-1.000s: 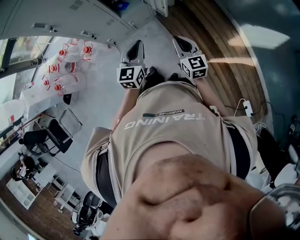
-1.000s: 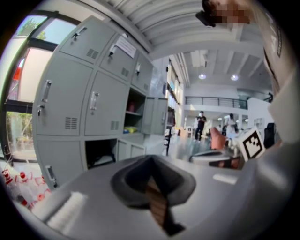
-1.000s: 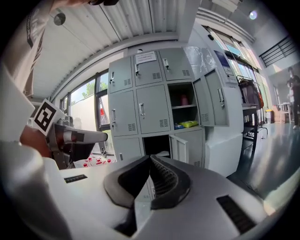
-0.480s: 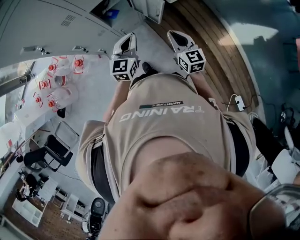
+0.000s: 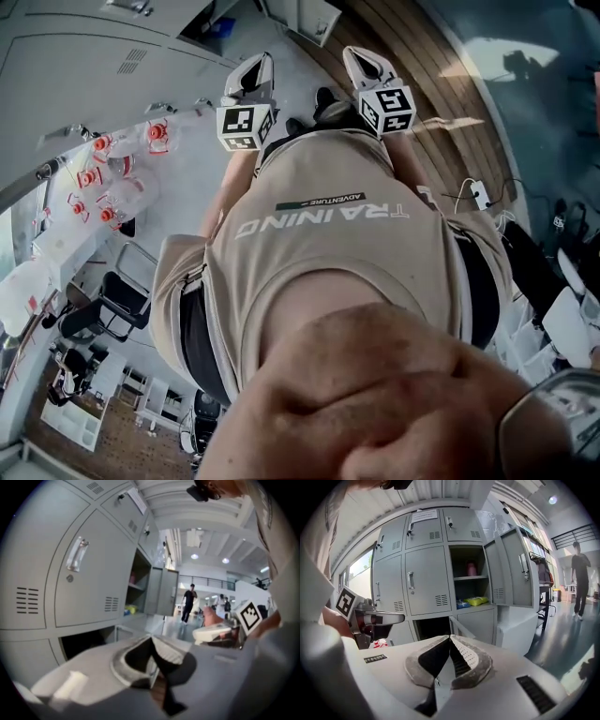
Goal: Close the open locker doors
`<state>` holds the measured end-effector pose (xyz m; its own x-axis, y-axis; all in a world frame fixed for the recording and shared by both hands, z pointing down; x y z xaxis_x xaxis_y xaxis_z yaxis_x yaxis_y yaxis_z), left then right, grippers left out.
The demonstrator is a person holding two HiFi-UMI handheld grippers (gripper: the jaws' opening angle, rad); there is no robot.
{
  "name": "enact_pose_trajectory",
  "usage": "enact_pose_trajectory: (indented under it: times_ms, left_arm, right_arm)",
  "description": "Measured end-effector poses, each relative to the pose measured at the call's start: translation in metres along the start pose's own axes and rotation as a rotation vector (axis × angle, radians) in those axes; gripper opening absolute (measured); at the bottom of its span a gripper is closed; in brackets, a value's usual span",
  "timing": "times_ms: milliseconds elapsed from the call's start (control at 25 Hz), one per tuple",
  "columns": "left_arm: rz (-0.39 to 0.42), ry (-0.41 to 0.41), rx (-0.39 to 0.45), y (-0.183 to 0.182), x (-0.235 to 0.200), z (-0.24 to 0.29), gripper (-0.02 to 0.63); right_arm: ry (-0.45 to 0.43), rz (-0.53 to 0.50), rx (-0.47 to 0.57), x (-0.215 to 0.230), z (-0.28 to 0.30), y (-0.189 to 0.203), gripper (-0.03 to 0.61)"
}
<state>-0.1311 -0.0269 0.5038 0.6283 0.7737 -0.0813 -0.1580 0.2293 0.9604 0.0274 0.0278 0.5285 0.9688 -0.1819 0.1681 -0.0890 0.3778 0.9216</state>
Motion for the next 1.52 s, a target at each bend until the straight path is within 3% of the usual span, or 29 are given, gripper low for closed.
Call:
enact_pose_trajectory:
  times_ms: [320, 480, 720, 1040, 1240, 1520]
  left_arm:
    - [0.001, -0.064, -0.050, -0.016, -0.018, 0.050, -0.002]
    - [0.012, -0.100, -0.089, -0.015, -0.020, 0.073, -0.002]
    - [-0.040, -0.177, -0.101, -0.015, -0.022, 0.087, -0.002]
    - [-0.062, -0.255, -0.111, -0.012, -0.038, 0.073, -0.002]
    - [-0.106, -0.344, -0.098, -0.004, -0.053, 0.047, -0.002]
    - [-0.157, -0.377, -0.063, 0.007, -0.073, 0.019, -0.002]
  right_arm:
    - [-0.078, -0.073, -0.008, 0.052, 0.060, -0.018, 0.015]
    - [-0.112, -0.087, -0.064, 0.080, 0.089, -0.004, 0.015]
    - [-0.177, -0.094, -0.154, 0.100, 0.112, 0.026, 0.015]
    - [-0.292, -0.109, -0.174, 0.083, 0.119, 0.034, 0.014]
    - [-0.398, -0.157, -0.198, 0.051, 0.126, 0.040, 0.014]
    - [-0.479, -0.186, -0.241, 0.002, 0.134, 0.037, 0.015]
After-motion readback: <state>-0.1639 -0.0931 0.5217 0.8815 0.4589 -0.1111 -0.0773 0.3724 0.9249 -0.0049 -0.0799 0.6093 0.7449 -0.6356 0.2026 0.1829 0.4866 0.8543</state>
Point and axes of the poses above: the fingertips, and each gripper's own axes: z forward along the fingers, x to its right, y out of its underside, the point moved 1 cm from there along -z, backward along the fingers, and after that the axes turned 2 degrees about z, right-handed, at the moved point
